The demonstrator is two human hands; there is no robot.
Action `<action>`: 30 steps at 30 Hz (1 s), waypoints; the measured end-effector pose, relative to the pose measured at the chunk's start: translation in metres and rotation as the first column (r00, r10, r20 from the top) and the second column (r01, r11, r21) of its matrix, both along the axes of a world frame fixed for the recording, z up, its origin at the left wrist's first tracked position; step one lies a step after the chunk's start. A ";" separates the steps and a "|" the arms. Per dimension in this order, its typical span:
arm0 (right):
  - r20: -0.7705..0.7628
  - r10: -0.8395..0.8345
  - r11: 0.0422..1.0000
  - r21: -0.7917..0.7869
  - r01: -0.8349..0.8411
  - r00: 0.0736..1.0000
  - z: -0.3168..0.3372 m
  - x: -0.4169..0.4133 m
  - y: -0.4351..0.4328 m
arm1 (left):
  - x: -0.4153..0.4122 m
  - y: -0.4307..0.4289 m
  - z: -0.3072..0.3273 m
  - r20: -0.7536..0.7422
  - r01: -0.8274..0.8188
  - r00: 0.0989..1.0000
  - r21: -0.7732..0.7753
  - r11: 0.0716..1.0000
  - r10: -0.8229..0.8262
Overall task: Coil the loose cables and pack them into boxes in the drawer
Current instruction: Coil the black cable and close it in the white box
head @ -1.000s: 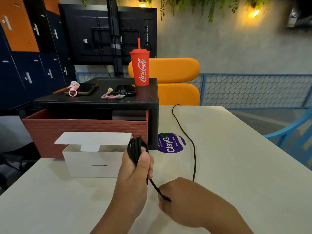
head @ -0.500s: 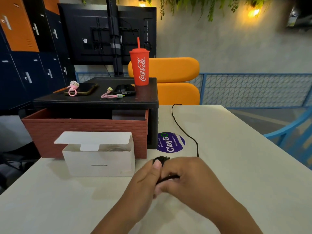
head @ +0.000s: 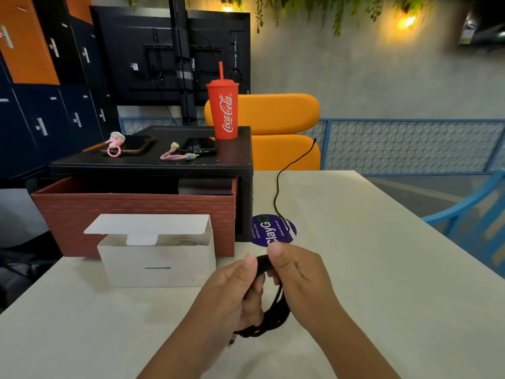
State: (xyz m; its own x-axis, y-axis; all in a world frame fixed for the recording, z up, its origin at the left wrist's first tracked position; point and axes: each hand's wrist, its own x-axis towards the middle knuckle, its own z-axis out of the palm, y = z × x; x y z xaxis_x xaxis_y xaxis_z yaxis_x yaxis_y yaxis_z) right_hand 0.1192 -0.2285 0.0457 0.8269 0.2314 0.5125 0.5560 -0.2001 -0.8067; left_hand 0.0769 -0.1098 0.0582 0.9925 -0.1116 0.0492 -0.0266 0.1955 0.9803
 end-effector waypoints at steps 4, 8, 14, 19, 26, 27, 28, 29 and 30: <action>0.045 -0.125 0.992 -0.008 0.126 0.991 -0.005 0.003 -0.001 | 0.001 -0.001 -0.005 0.008 0.032 0.999 0.049 0.998 -0.032; 0.063 -0.127 0.991 -0.029 0.129 0.990 -0.005 0.002 0.001 | 0.001 0.001 -0.003 0.002 -0.003 1.000 0.074 0.997 0.003; 0.027 -0.062 0.997 -0.052 0.064 0.998 -0.003 0.009 -0.009 | 0.003 0.006 0.005 -0.095 -0.144 0.987 -0.189 0.971 0.128; 0.043 -0.233 0.950 -0.203 0.237 0.971 -0.005 0.019 -0.024 | 0.004 0.020 0.014 -0.086 -0.203 0.979 -0.537 0.819 0.187; -0.124 -0.173 0.800 -0.596 0.066 0.977 -0.009 0.015 -0.020 | 0.006 0.022 0.014 -0.020 -0.194 0.972 -0.634 0.748 0.234; -0.158 -0.137 0.781 -0.624 0.009 0.978 -0.007 0.011 -0.017 | 0.006 0.021 0.013 -0.009 -0.196 0.971 -0.612 0.767 0.241; -0.186 -0.103 0.761 -0.647 -0.043 0.977 -0.005 0.008 -0.014 | 0.006 0.020 0.012 0.003 -0.201 0.968 -0.585 0.786 0.249; -0.207 -0.075 0.742 -0.665 -0.084 0.975 -0.003 0.005 -0.012 | 0.007 0.019 0.011 0.012 -0.211 0.965 -0.554 0.806 0.261; -0.223 -0.052 0.729 -0.674 -0.116 0.973 -0.001 0.002 -0.010 | 0.007 0.018 0.010 0.024 -0.223 0.961 -0.518 0.826 0.274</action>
State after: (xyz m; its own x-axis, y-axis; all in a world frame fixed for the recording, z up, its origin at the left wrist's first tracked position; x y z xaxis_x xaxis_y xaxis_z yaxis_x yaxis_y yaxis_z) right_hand 0.1216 -0.2385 0.0446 0.8797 0.4751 0.0199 0.4044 -0.7254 -0.5571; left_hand 0.0837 -0.0922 0.0683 0.9711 0.2044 0.1234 -0.2277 0.6375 0.7360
